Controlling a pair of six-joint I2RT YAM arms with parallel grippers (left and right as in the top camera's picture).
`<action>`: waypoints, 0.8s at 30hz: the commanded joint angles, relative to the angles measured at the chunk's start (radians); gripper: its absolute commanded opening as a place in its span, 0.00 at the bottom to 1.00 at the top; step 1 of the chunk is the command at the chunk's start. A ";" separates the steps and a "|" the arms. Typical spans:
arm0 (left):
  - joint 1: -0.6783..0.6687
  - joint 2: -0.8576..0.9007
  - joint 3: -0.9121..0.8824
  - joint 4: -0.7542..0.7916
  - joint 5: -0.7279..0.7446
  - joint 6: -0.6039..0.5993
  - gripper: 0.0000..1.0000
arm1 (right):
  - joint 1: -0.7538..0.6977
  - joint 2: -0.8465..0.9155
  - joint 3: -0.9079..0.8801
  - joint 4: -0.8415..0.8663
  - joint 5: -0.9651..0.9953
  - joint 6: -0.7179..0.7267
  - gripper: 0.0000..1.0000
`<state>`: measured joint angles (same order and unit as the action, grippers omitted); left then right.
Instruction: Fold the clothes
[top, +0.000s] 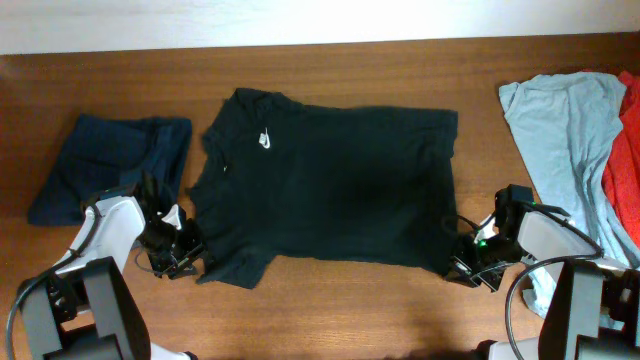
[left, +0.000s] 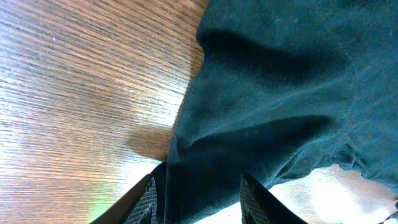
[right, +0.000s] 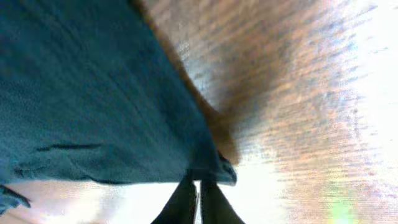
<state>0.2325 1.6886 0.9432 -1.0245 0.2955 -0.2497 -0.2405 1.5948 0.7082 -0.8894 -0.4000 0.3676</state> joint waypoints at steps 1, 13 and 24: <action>0.003 -0.018 -0.006 0.000 -0.007 0.020 0.43 | 0.005 0.011 -0.005 0.024 0.019 -0.020 0.06; 0.003 -0.018 -0.006 0.002 -0.006 0.039 0.44 | 0.004 0.011 -0.005 0.016 0.169 0.020 0.62; 0.003 -0.018 -0.006 0.002 -0.006 0.039 0.44 | 0.005 0.011 -0.012 0.059 0.253 0.081 0.31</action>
<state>0.2325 1.6886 0.9432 -1.0241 0.2932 -0.2276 -0.2340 1.5776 0.7223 -0.8822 -0.2775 0.4587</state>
